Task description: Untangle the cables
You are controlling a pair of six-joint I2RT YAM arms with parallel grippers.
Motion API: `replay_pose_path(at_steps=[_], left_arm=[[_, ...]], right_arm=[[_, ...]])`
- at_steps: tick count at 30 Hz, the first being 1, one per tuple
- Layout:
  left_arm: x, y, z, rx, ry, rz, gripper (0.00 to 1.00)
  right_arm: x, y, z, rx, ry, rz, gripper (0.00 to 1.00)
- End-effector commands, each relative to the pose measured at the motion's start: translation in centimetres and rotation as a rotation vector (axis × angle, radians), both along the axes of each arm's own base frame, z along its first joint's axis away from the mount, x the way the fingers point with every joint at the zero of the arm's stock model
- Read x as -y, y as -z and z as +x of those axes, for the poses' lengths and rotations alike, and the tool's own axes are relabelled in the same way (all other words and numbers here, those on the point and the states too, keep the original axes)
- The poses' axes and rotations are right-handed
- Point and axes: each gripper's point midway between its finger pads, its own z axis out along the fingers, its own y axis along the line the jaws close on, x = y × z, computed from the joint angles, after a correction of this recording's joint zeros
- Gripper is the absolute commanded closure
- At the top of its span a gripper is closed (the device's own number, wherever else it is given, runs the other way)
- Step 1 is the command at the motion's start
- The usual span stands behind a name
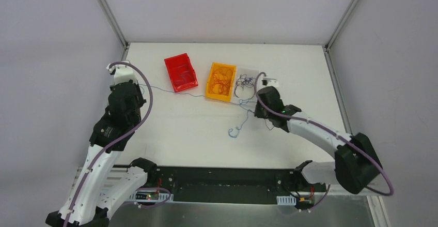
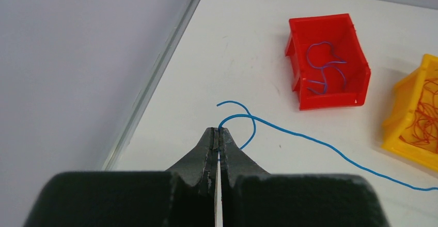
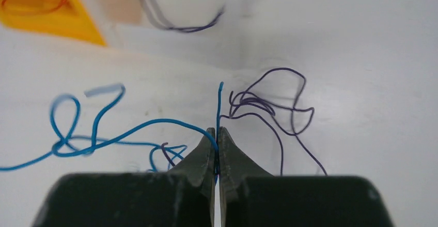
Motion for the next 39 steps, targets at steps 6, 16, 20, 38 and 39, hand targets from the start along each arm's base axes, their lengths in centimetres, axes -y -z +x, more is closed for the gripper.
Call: replay_pose_path(at_steps=[6,16,20,38,39], left_arm=[[-1.2,-0.2,0.2,-0.009,-0.100,-0.001,1.00],[-1.8,-0.3,-0.3,0.005,-0.147,-0.026,1.00],[1.5,1.1,0.6,-0.022,0.031,-0.107,1.00],[17.7,6.8,0.6,-0.331,0.811,-0.448,0.80],[17.8,7.1,0.6,-0.340,0.815,-0.447,0.74]], right_arm=[[10.3,-1.1,-1.3,0.002,0.379,0.012,1.00],[14.3,-2.0,-1.1,-0.001,0.561,0.076,1.00],[11.9,-2.4,-1.3,-0.011,0.441,0.165,1.00],[0.2,-10.4,-4.7,0.007,-0.148,0.411,1.00],[0.1,-10.9,-4.7,0.007,-0.155,0.410,1.00]])
